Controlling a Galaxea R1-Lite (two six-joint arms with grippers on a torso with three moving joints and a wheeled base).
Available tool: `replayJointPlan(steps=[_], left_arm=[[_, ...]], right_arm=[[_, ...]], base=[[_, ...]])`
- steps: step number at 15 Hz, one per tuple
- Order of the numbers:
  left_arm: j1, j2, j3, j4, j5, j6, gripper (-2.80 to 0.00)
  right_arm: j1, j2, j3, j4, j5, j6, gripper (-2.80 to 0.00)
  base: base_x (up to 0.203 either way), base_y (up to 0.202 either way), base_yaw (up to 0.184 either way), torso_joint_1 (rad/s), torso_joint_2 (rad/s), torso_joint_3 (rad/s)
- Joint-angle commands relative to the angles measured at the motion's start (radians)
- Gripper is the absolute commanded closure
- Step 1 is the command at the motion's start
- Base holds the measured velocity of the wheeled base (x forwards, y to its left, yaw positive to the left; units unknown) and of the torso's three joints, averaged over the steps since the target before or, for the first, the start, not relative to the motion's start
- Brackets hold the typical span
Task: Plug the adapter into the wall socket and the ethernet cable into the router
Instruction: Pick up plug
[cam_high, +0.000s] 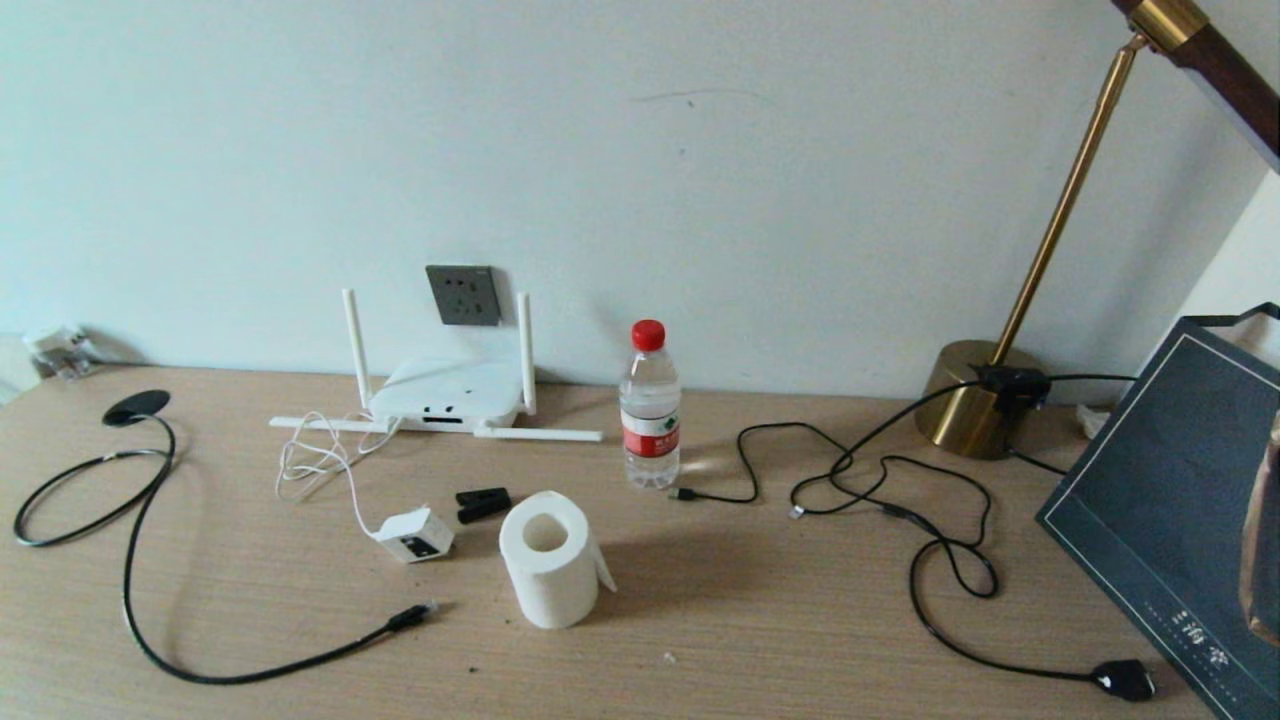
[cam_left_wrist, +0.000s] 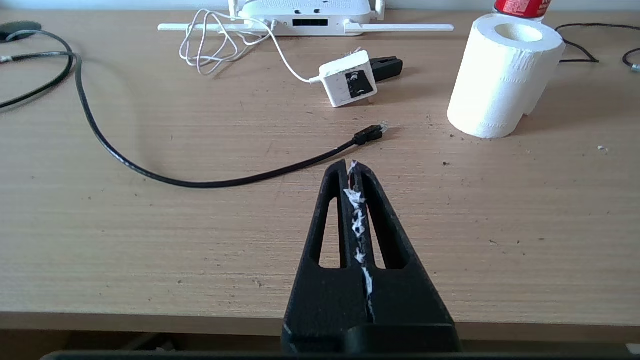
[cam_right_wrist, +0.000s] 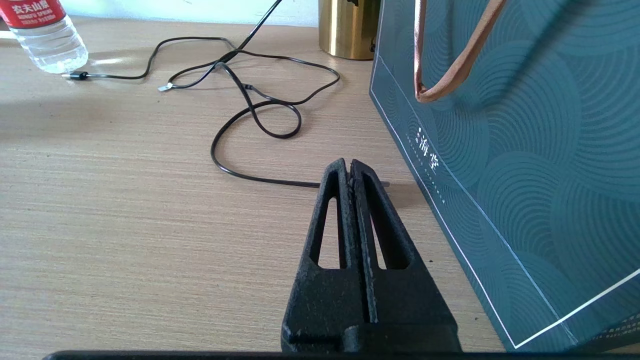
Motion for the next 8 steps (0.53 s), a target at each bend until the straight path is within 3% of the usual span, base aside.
replayJointPlan(steps=[1, 4, 8], left_arm=[[0.0, 0.002, -0.009, -0.019, 0.0, 0.049, 0.0], [0.0, 0.066, -0.171, -0.02, -0.059, 0.074, 0.0], [-0.035, 0.435, -0.367, -0.01, -0.184, 0.135, 0.0]], right_arm=[[0.0, 0.0, 0.0, 0.0, 0.0, 0.001, 0.0], [0.0, 0.0, 0.0, 0.0, 0.0, 0.001, 0.0], [0.0, 0.0, 0.0, 0.0, 0.0, 0.001, 0.0]], base=[[0.0, 0.0, 0.0, 0.0, 0.0, 0.0], [0.0, 0.0, 0.0, 0.0, 0.0, 0.0], [0.0, 0.0, 0.0, 0.0, 0.0, 0.0]])
